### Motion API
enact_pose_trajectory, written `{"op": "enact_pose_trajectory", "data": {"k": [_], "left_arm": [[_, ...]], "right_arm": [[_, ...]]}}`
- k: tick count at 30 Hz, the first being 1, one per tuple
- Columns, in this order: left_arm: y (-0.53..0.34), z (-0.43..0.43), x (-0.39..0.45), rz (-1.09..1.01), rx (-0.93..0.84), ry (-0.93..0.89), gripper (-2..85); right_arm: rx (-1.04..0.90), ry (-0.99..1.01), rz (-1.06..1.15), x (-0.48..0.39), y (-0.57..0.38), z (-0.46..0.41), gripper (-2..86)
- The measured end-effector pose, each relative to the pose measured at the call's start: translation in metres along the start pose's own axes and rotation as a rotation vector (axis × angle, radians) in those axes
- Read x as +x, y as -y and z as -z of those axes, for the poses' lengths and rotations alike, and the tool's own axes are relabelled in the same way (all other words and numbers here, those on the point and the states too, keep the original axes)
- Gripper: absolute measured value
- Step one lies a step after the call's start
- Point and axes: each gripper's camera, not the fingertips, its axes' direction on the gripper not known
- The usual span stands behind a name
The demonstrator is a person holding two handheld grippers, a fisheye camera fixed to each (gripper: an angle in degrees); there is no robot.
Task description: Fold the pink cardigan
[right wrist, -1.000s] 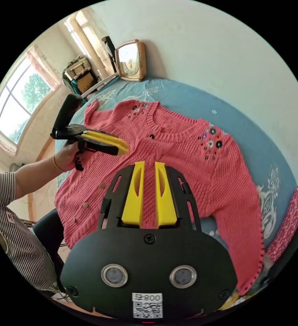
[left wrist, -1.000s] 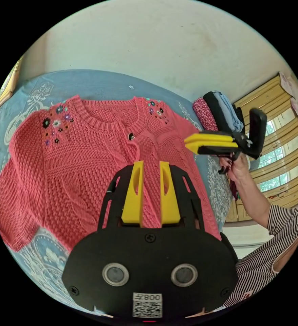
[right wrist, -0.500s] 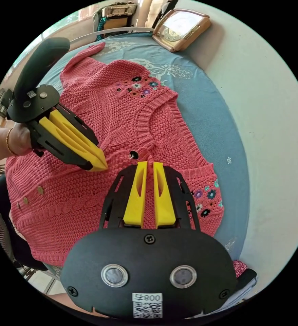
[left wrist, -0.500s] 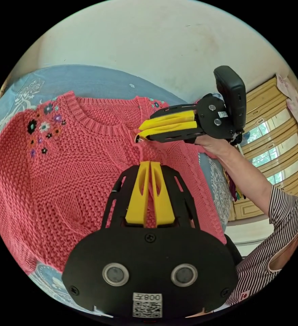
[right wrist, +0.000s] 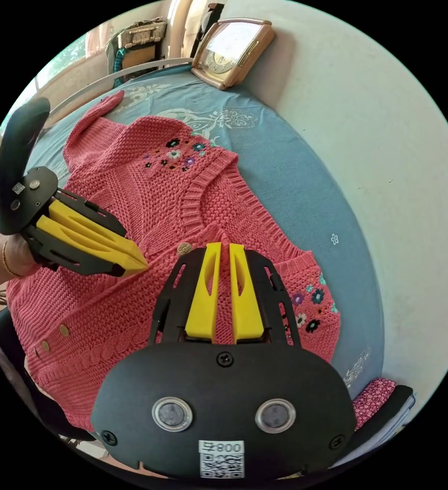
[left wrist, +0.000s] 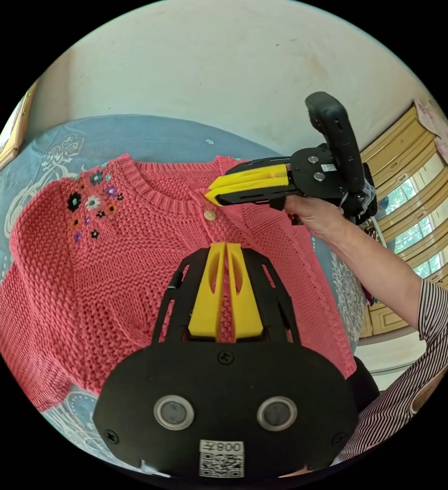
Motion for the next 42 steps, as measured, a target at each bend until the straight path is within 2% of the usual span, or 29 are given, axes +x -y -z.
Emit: {"op": "enact_pose_trajectory", "data": {"k": [5, 8, 13, 16, 18, 20, 22, 25, 27, 33, 35, 38, 42], "left_arm": [[0.016, -0.007, 0.019, -0.015, -0.054, -0.004, 1.0], [0.023, -0.003, 0.029, -0.007, -0.053, 0.018, 0.6], [0.035, 0.010, 0.052, -0.042, -0.035, 0.065, 0.3], [0.042, 0.004, 0.064, -0.072, -0.085, 0.112, 0.3], [0.047, 0.005, 0.069, -0.066, -0.077, 0.103, 0.4], [0.056, 0.013, 0.079, -0.069, -0.067, 0.106, 0.4], [0.060, 0.021, 0.091, -0.107, -0.053, 0.128, 0.4], [0.067, 0.010, 0.102, -0.137, -0.155, 0.166, 0.4], [0.071, 0.008, 0.104, -0.142, -0.151, 0.158, 0.3], [0.095, 0.025, 0.135, -0.222, -0.112, 0.177, 0.5], [0.109, 0.017, 0.155, -0.288, -0.145, 0.140, 0.7], [0.129, -0.001, 0.184, -0.374, -0.183, 0.116, 0.9], [0.152, -0.033, 0.216, -0.431, -0.222, 0.026, 1.1]], "right_arm": [[0.100, 0.114, -0.021, 0.018, -0.014, 0.011, 0.5], [0.024, 0.115, -0.028, 0.021, -0.015, -0.009, -0.1], [0.187, 0.171, -0.132, 0.041, -0.044, 0.021, -0.1], [0.272, 0.237, -0.178, 0.042, -0.084, 0.036, 0.1], [0.211, 0.259, -0.215, 0.038, -0.100, 0.020, 0.1], [0.059, 0.273, -0.225, 0.030, -0.112, -0.007, 0.2], [0.123, 0.257, -0.269, 0.030, -0.130, 0.003, 0.2], [0.250, 0.282, -0.388, 0.036, -0.174, 0.024, 0.3], [0.293, 0.283, -0.475, 0.040, -0.210, 0.033, 0.4], [0.293, 0.102, -0.869, 0.065, -0.378, 0.058, 1.1], [0.212, -0.019, -1.035, 0.084, -0.448, 0.067, 2.3], [0.151, -0.199, -1.129, 0.108, -0.506, 0.092, 5.2], [0.051, -0.339, -1.119, 0.142, -0.534, 0.099, 7.3]]}}
